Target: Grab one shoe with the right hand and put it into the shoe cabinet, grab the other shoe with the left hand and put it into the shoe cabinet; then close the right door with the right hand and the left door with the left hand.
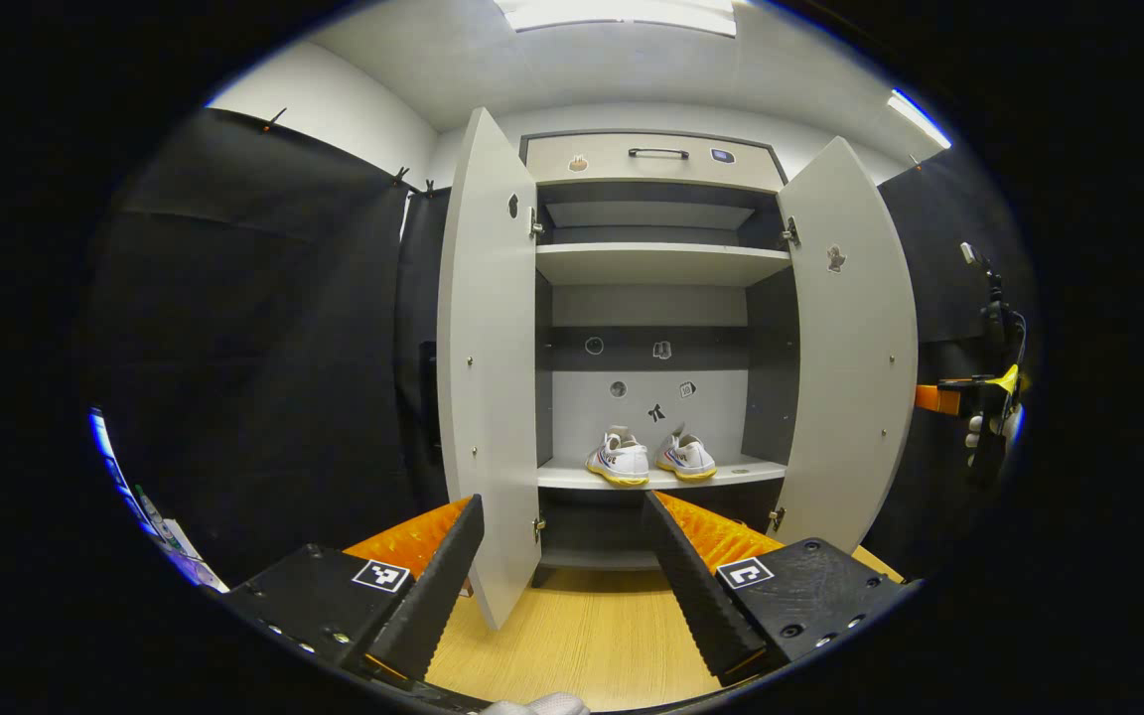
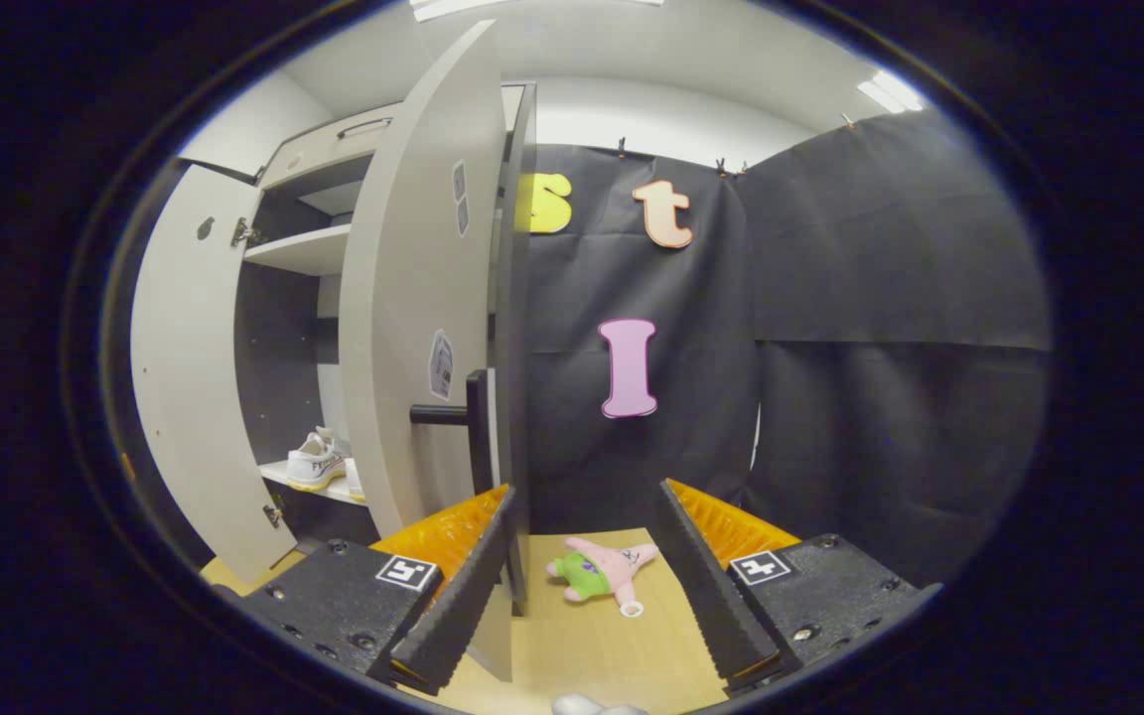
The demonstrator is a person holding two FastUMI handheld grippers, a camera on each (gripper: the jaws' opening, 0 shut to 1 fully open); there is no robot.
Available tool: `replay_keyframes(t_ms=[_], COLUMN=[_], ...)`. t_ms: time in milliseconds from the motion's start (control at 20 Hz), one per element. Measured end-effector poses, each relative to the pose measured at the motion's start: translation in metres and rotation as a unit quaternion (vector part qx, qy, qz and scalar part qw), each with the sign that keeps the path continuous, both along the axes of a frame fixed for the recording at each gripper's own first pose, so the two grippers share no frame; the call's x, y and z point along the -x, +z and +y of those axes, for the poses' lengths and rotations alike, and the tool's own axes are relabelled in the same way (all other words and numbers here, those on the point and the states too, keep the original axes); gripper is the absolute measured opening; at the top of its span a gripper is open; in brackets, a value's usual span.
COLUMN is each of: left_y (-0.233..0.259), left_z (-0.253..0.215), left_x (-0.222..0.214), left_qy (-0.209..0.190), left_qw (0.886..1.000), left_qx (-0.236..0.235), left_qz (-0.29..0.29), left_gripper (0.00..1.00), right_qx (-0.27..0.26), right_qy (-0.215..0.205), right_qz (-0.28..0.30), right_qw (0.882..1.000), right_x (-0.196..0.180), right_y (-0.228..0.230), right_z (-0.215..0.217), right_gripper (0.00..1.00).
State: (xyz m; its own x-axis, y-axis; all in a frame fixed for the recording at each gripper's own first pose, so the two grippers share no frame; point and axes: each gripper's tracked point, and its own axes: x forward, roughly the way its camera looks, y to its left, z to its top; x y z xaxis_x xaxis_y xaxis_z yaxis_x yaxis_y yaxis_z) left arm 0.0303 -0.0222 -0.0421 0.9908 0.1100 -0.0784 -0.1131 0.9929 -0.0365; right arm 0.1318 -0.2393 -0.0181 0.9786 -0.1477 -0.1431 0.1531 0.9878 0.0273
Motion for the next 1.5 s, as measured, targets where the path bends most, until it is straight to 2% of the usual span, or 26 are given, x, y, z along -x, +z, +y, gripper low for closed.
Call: replay_keyframes(t_ms=[100,150,200,250,500,850,900,950,1200,1500], left_y=[0.0,0.001,0.001,0.002,-0.001,-0.005,-0.004,-0.004,-0.004,-0.006], left_z=[0.001,0.001,0.002,0.005,0.02,0.054,0.058,0.062,0.071,0.11], left_x=[-0.001,0.0,0.0,-0.001,0.006,0.013,0.015,0.014,0.014,-0.002], left_qy=[0.0,-0.001,-0.002,-0.001,0.008,0.038,0.04,0.043,0.046,0.059], left_qw=[1.0,1.0,1.0,1.0,1.0,0.999,0.999,0.999,0.999,0.998], left_qx=[0.003,0.004,0.003,0.001,-0.003,-0.011,-0.012,-0.012,-0.011,-0.016], left_qz=[0.0,-0.001,-0.001,-0.001,0.002,0.009,0.011,0.011,0.011,0.011], left_gripper=[0.96,0.96,0.96,0.96,0.96,0.96,0.96,0.96,0.96,0.96], right_qx=[-0.002,-0.005,-0.006,-0.007,-0.01,-0.018,-0.02,-0.018,-0.014,-0.011], right_qy=[0.0,0.003,0.008,0.014,0.043,0.103,0.11,0.116,0.132,0.144], right_qz=[0.001,0.001,0.001,0.002,-0.001,-0.011,-0.01,-0.012,-0.017,-0.017], right_qw=[1.0,1.0,1.0,1.0,0.999,0.994,0.994,0.993,0.991,0.989], right_x=[-0.003,-0.004,-0.004,-0.004,-0.01,-0.035,-0.039,-0.039,-0.019,0.008], right_y=[0.001,0.002,0.003,0.003,0.007,0.015,0.018,0.018,0.024,0.028], right_z=[0.007,0.012,0.016,0.024,0.068,0.138,0.146,0.152,0.167,0.183], right_gripper=[0.93,0.85,0.86,0.93,0.93,0.93,0.98,0.98,0.99,0.99])
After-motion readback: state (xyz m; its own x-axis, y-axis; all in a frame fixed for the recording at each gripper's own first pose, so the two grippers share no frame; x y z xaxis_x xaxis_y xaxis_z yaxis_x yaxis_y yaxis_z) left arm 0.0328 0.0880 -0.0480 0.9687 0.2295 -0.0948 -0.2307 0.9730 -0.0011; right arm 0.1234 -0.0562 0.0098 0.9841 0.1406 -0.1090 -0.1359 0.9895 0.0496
